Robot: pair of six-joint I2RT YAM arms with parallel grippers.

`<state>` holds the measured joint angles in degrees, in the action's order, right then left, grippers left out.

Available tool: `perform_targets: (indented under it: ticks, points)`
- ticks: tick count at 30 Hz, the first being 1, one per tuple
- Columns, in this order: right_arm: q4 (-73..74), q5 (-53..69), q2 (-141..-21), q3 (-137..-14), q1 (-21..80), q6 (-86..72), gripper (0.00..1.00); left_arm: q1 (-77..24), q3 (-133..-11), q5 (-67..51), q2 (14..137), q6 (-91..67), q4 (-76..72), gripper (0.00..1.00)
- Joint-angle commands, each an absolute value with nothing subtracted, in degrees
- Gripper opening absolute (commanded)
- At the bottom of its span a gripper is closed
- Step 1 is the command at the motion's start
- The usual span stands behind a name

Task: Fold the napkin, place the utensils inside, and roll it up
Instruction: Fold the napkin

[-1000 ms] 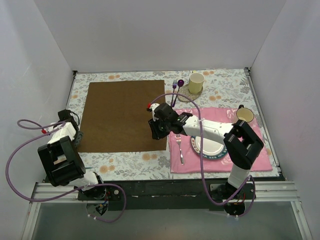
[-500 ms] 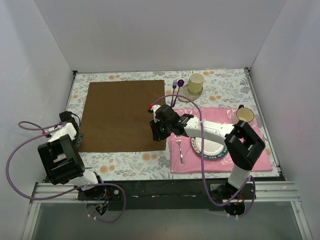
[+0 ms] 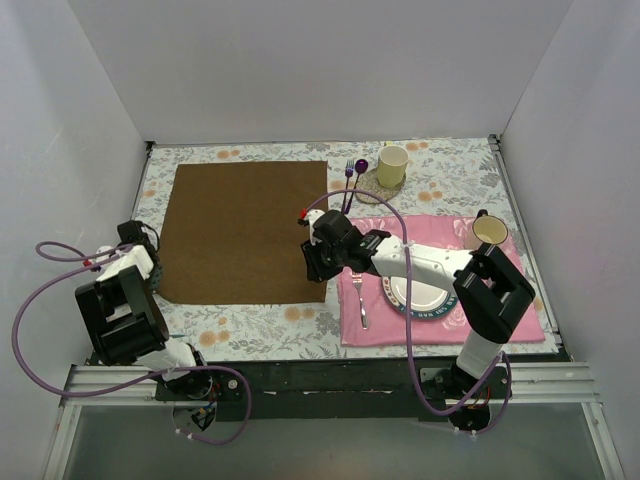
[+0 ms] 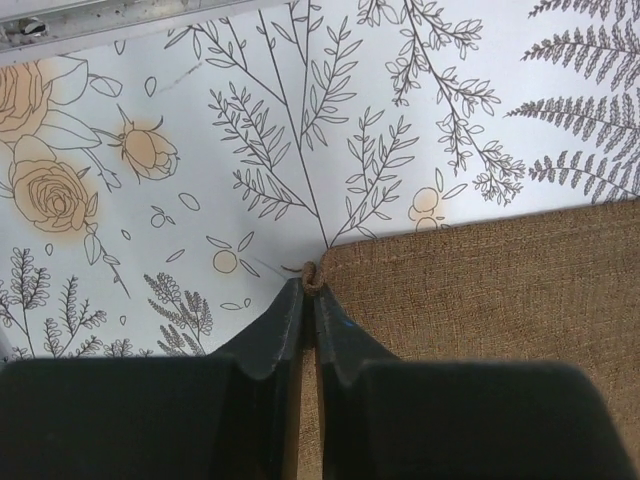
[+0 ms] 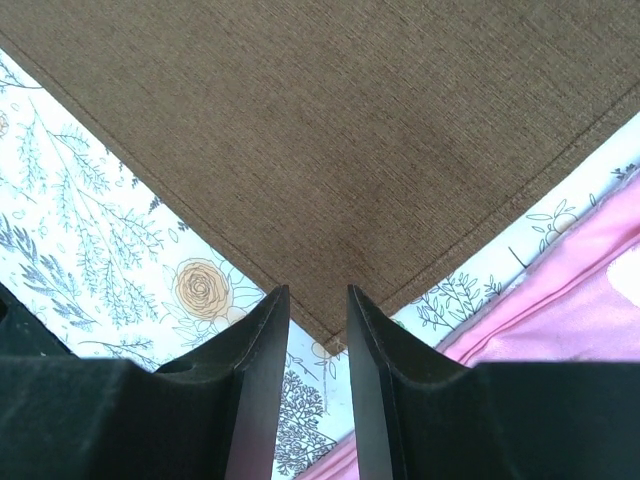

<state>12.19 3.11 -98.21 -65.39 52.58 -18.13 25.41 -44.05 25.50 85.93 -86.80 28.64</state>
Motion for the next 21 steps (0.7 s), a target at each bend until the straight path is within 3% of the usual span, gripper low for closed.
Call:
perform_targets:
  ticks: [1,10,21]
  points:
    - [10.55,2.37,-95.89,-64.34,52.47,-18.55,0.38,26.19,-42.53,24.52,85.09,-86.04,32.69,0.0]
    - [10.72,4.75,-97.73,-63.28,52.12,-20.13,0.38,24.97,-47.72,21.36,74.89,-84.38,35.25,0.0]
    - [10.81,4.66,-101.07,-60.74,51.85,-20.74,0.35,4.05,-57.56,20.74,72.24,-80.25,29.8,0.0]
